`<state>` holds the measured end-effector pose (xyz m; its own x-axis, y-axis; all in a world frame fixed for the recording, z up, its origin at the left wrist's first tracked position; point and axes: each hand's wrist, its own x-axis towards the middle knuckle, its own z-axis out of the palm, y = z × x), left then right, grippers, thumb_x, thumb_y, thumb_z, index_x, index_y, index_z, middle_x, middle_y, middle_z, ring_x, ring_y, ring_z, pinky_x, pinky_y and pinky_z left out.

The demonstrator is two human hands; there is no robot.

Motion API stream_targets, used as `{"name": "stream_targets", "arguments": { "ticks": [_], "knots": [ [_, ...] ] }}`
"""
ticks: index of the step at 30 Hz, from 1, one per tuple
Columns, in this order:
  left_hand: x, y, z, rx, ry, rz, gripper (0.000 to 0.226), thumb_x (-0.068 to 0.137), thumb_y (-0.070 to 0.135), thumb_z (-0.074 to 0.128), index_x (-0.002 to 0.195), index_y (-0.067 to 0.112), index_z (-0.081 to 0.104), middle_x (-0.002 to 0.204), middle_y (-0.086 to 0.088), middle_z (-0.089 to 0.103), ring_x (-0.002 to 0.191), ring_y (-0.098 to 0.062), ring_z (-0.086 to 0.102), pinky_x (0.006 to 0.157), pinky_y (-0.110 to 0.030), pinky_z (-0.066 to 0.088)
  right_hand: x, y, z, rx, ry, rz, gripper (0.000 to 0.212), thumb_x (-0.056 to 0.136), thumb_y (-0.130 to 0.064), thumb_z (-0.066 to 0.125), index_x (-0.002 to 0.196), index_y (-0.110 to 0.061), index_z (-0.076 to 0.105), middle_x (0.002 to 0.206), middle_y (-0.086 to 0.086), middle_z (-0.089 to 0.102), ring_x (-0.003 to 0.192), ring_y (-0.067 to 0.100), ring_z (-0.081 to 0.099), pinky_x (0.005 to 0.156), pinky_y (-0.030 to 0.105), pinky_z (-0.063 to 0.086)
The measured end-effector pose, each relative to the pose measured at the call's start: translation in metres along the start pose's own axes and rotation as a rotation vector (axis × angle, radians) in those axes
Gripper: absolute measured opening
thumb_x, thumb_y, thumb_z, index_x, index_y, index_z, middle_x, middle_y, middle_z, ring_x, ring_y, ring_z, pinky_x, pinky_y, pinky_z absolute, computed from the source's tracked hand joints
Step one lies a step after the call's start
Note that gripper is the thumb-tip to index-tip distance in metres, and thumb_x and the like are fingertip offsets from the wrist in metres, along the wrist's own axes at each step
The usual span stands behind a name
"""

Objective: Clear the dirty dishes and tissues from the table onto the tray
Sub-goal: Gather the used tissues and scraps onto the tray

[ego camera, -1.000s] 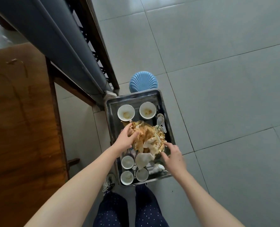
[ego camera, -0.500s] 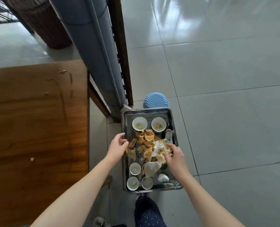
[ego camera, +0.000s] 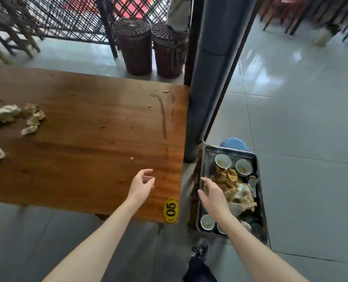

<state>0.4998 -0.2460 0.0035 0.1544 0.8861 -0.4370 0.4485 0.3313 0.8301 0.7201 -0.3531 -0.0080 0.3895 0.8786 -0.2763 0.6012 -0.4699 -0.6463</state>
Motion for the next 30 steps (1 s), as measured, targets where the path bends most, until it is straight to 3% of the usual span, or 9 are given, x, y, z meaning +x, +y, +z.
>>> {"name": "stream_targets", "arguments": {
  "ticks": [8,11,13,18,23,30],
  "knots": [
    [-0.068,-0.077,-0.165,-0.089,0.150,-0.040,0.025,0.095,0.011,0.053,0.118,0.021,0.053,0.104,-0.003,0.063,0.082,-0.011,0.061,0.062,-0.011,0.044,-0.054,-0.127,0.110,0.038,-0.023,-0.126,0.047,0.092,-0.024,0.059,0.137,-0.019,0.046,0.119,0.004,0.061,0.110,0.018,0.057,0.091,0.027,0.046],
    [-0.087,-0.105,-0.224,-0.134,0.242,-0.076,0.026,0.097,0.014,0.051,0.121,0.022,0.050,0.107,-0.003,0.060,0.089,-0.013,0.061,0.072,-0.018,0.046,-0.063,-0.177,0.148,-0.002,-0.082,-0.206,0.049,0.092,-0.024,0.061,0.138,-0.019,0.045,0.125,0.005,0.060,0.115,0.019,0.057,0.096,0.031,0.047],
    [-0.095,-0.124,-0.261,-0.170,0.312,-0.092,0.025,0.097,0.013,0.050,0.121,0.021,0.049,0.106,-0.004,0.059,0.090,-0.015,0.059,0.069,-0.017,0.046,-0.066,-0.210,0.172,-0.019,-0.105,-0.256,0.050,0.091,-0.023,0.061,0.138,-0.019,0.045,0.127,0.005,0.059,0.115,0.020,0.058,0.096,0.032,0.049],
    [-0.102,-0.168,-0.333,-0.227,0.482,-0.130,0.026,0.093,0.002,0.051,0.117,0.011,0.054,0.092,-0.005,0.062,0.075,-0.014,0.058,0.067,-0.024,0.049,-0.061,-0.279,0.223,-0.046,-0.171,-0.370,0.053,0.091,-0.019,0.062,0.140,-0.020,0.041,0.123,0.007,0.061,0.112,0.019,0.058,0.093,0.032,0.050],
    [-0.093,-0.203,-0.394,-0.267,0.571,-0.184,0.023,0.093,0.003,0.051,0.110,0.018,0.054,0.082,-0.007,0.064,0.074,-0.023,0.060,0.084,-0.048,0.053,-0.046,-0.339,0.279,-0.042,-0.246,-0.433,0.056,0.091,-0.014,0.061,0.141,-0.020,0.038,0.123,0.007,0.060,0.112,0.019,0.058,0.091,0.030,0.049],
    [-0.060,-0.232,-0.493,-0.282,0.660,-0.246,0.027,0.095,0.005,0.049,0.120,0.012,0.054,0.088,-0.003,0.066,0.074,-0.020,0.063,0.084,-0.044,0.053,-0.011,-0.431,0.370,-0.063,-0.356,-0.527,0.051,0.092,-0.012,0.059,0.138,-0.020,0.041,0.130,0.008,0.056,0.116,0.020,0.056,0.091,0.034,0.052]
  ]
}}
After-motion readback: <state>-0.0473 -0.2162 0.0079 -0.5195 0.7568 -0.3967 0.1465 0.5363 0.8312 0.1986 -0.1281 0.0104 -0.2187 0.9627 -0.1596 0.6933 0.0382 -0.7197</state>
